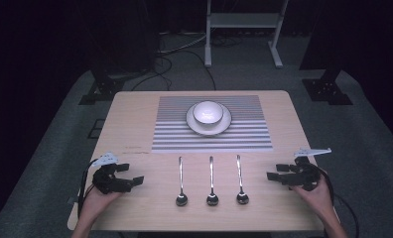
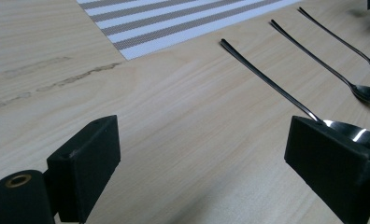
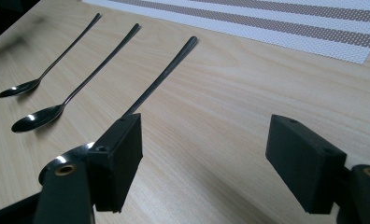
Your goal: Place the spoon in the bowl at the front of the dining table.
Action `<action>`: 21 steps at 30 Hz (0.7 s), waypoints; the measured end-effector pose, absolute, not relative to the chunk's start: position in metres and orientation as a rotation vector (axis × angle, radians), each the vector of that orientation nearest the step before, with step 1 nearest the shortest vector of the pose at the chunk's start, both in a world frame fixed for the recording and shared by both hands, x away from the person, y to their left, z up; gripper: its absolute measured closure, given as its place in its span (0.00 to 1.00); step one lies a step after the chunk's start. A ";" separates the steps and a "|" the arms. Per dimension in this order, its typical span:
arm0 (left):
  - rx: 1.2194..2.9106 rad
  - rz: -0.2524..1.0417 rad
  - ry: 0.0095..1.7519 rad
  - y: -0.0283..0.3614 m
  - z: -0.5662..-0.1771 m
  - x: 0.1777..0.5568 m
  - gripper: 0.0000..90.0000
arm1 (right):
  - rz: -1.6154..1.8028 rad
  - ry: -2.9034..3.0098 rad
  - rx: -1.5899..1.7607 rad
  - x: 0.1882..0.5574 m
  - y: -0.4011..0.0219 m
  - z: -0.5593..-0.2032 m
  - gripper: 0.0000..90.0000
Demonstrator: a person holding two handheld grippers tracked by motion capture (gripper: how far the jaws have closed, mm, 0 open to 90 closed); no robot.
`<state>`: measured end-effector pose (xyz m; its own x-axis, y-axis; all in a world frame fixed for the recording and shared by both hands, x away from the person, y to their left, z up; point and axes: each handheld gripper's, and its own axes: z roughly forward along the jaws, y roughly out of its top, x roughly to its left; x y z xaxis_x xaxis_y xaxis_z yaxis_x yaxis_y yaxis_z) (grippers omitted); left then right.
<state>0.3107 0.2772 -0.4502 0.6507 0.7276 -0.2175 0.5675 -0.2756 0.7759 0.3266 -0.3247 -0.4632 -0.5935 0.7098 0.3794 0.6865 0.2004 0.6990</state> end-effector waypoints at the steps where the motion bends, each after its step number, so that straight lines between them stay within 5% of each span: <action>1: 1.970 0.222 1.008 0.276 -0.450 0.311 0.10 | 1.382 2.416 1.401 0.327 -0.325 -0.464 0.29; 21: 2.070 0.170 0.856 0.223 -0.443 0.304 0.13 | 1.363 2.430 1.394 0.327 -0.320 -0.464 0.29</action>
